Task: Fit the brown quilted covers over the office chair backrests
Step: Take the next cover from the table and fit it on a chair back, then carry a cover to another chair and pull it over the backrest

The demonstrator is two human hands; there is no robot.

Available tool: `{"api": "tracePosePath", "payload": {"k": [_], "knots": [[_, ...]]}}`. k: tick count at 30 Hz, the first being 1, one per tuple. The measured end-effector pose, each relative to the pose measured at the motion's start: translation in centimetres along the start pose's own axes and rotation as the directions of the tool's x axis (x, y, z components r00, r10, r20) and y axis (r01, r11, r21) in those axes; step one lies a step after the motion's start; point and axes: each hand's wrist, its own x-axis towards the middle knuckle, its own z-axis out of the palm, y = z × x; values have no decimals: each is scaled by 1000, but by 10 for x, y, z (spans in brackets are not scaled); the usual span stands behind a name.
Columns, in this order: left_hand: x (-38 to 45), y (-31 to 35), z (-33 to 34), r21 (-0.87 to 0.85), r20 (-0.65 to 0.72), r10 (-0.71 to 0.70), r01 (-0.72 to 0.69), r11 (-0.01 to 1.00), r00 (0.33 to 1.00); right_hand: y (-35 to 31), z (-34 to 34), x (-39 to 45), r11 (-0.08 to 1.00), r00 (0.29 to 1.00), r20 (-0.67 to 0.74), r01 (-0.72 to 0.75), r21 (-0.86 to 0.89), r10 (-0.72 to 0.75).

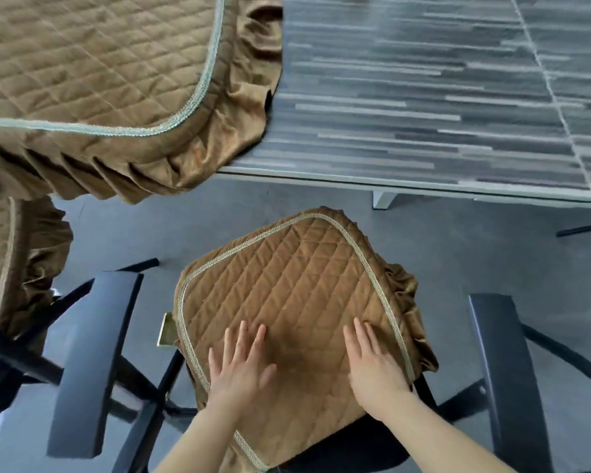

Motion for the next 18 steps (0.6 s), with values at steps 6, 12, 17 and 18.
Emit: {"api": "tracePosePath", "payload": {"k": [6, 12, 17, 18], "knots": [[-59, 17, -102, -114, -171, 120, -141, 983, 978, -54, -98, -34, 967, 962, -117, 253, 24, -248], [-95, -27, -216, -241, -330, 49, -134, 961, 943, -115, -206, -39, 936, 883, -335, 353, 15, -328], [-99, -96, -301, -399, -477, -96, -118, 910, 874, -169, -275, -24, 909, 884, -372, 372, 189, -284], [-96, -112, -317, -421, -520, -123, -128, 898, 845, -181, -292, -17, 897, 895, -383, 346, 273, -229]]}}
